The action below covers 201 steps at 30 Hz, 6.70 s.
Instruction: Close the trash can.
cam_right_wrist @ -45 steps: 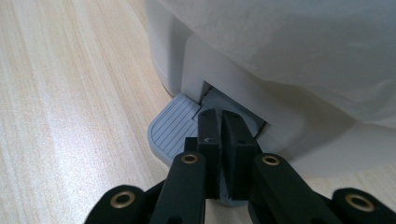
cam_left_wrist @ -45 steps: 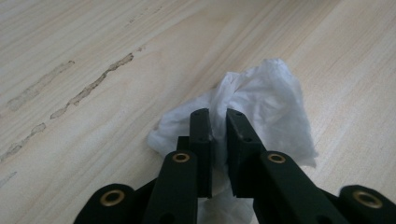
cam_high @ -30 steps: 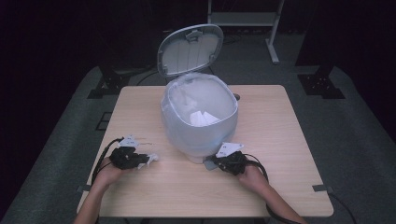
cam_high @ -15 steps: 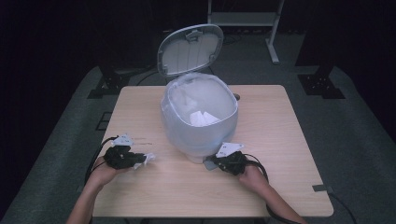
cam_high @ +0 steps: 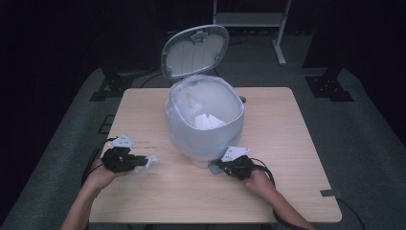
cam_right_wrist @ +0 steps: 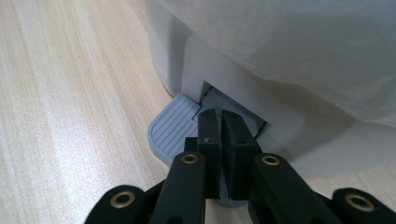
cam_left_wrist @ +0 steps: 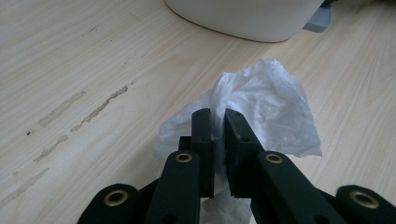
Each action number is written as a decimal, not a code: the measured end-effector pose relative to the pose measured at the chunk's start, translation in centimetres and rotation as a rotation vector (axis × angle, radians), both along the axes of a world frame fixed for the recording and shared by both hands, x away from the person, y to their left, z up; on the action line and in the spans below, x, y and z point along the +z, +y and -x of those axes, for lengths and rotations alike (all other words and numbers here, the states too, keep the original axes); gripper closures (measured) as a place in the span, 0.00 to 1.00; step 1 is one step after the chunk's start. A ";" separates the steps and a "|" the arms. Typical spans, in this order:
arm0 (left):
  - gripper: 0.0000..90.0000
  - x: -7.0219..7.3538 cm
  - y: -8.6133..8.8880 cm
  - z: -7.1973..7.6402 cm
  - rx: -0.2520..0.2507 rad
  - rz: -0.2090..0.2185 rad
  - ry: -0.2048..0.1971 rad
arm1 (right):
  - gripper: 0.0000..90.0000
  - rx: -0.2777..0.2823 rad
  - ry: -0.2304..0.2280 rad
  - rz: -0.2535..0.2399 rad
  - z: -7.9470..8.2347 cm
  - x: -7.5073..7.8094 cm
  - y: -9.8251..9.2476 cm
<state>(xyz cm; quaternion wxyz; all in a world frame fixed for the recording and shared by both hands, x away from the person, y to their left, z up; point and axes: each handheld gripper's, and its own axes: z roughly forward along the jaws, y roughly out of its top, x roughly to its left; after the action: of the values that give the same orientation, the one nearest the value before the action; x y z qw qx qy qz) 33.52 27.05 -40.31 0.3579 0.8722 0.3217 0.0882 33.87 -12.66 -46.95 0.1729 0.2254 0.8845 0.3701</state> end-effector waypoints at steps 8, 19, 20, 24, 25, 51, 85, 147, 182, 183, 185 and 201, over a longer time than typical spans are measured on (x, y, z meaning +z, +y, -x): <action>0.93 1.4 -0.2 0.3 -0.023 0.030 0.001 | 0.96 0.001 0.001 -0.003 0.0 0.0 0.0; 0.93 3.2 -0.5 0.9 -0.054 0.043 -0.010 | 0.96 -0.001 0.004 -0.002 0.0 0.0 0.0; 0.93 3.5 -0.6 1.0 -0.057 0.038 -0.015 | 0.96 0.000 0.003 -0.002 0.0 0.0 0.0; 0.93 4.1 -0.7 1.0 -0.061 0.034 -0.018 | 0.96 -0.003 0.008 -0.002 0.0 0.0 0.0; 0.93 4.2 -0.7 1.0 -0.062 0.038 -0.019 | 0.96 -0.002 0.007 -0.002 0.0 0.0 0.0; 0.92 8.6 -2.1 1.1 -0.127 0.052 -0.046 | 0.96 0.000 0.002 0.004 0.0 0.0 0.0; 0.92 14.2 -4.0 0.5 -0.174 0.074 -0.102 | 0.96 -0.006 0.013 -0.010 0.0 0.0 0.0; 0.92 21.6 -10.5 -2.3 -0.246 0.045 -0.150 | 0.96 0.011 0.011 -0.023 -0.2 -0.1 -0.3; 0.92 20.0 -16.9 -6.7 -0.261 -0.006 -0.115 | 0.95 0.005 0.014 -0.023 -0.1 -0.1 -0.2; 0.92 20.0 -16.9 -6.7 -0.261 -0.006 -0.115 | 0.95 0.005 0.014 -0.023 -0.1 -0.1 -0.2; 0.91 19.7 -17.3 -6.9 -0.263 -0.015 -0.111 | 0.95 0.005 0.014 -0.023 -0.1 -0.1 -0.2; 0.77 18.7 -18.1 -7.8 -0.235 -0.016 -0.088 | 0.95 0.004 0.027 -0.018 -0.2 0.0 -0.1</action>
<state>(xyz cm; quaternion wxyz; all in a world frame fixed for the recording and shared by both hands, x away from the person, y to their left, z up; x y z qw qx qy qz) 41.37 8.97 -21.66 0.3727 0.9020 0.2004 0.0861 34.08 -12.81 -46.92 0.1583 0.2300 0.8837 0.3756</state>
